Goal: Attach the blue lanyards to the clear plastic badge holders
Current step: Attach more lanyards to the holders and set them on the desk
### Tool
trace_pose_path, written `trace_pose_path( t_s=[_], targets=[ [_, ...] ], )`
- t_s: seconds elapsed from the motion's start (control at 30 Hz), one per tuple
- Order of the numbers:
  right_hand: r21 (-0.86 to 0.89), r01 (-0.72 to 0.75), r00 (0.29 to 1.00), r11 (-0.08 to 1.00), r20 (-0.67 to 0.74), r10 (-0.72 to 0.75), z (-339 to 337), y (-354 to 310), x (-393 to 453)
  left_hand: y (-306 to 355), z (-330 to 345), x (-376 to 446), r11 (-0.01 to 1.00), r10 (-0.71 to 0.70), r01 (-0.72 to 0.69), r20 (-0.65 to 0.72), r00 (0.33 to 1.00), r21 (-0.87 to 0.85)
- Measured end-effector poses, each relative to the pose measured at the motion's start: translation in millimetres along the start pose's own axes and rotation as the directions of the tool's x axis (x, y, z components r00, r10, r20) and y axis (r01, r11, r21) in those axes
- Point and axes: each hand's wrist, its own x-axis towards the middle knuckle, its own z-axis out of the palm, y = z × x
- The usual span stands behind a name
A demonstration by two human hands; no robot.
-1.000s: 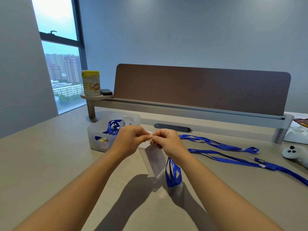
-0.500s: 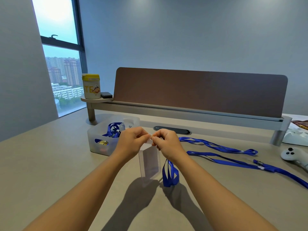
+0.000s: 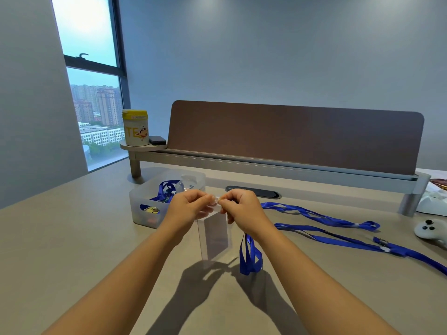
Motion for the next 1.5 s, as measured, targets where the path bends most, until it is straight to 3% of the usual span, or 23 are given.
trace_pose_path(
  t_s=[0.13,0.23,0.5,0.63,0.77,0.9,0.97,1.1,1.2,1.3,1.5],
  targets=[
    [0.304,-0.127,0.991,0.944,0.073,0.110,-11.9,-5.5,2.5,8.2,-12.4,-0.4,0.980,-0.090,0.125,0.220,0.971,-0.152],
    [0.460,-0.213,0.975,0.862,0.160,0.156,-17.2,-9.0,2.9,8.5,-18.0,4.6,0.985,-0.095,0.134,0.302,0.948,-0.109],
    [0.512,-0.288,0.952,0.809,0.245,0.183,-16.7,-4.3,3.4,6.3,-10.0,7.9,0.996,-0.056,0.077,0.349,0.936,-0.045],
    [0.382,-0.258,0.958,0.888,0.224,0.181,-18.8,0.0,6.8,2.0,-9.9,8.2,0.982,-0.036,-0.019,0.285,0.958,0.187],
    [0.068,-0.196,0.961,0.978,0.210,0.178,-17.0,3.6,11.4,-8.6,-11.3,3.5,0.838,0.011,-0.160,0.276,0.961,0.522],
    [-0.297,-0.116,0.963,0.948,0.200,0.180,-11.6,6.5,11.4,-15.3,-8.9,-0.2,0.684,-0.001,-0.206,0.283,0.959,0.700],
    [-0.393,-0.087,0.969,0.915,0.182,0.170,-10.2,12.1,10.1,-17.5,-7.9,1.2,0.639,-0.028,-0.218,0.306,0.952,0.738],
    [-0.403,-0.096,0.995,0.910,-0.048,0.083,-11.1,31.6,8.0,-27.6,-0.1,0.8,0.651,-0.105,-0.192,0.338,0.935,0.734],
    [-0.290,-0.233,0.969,0.928,-0.145,0.198,-18.0,51.2,6.6,-39.2,9.3,-0.3,0.670,-0.148,-0.157,0.338,0.929,0.726],
    [-0.272,-0.370,0.928,0.888,-0.057,0.369,-24.1,73.4,3.7,-49.6,19.2,2.7,0.672,-0.177,-0.146,0.349,0.920,0.726],
    [-0.410,-0.405,0.880,0.817,0.067,0.470,-14.3,94.4,8.7,-59.8,29.7,12.7,0.643,-0.220,-0.133,0.349,0.911,0.754]
  ],
)
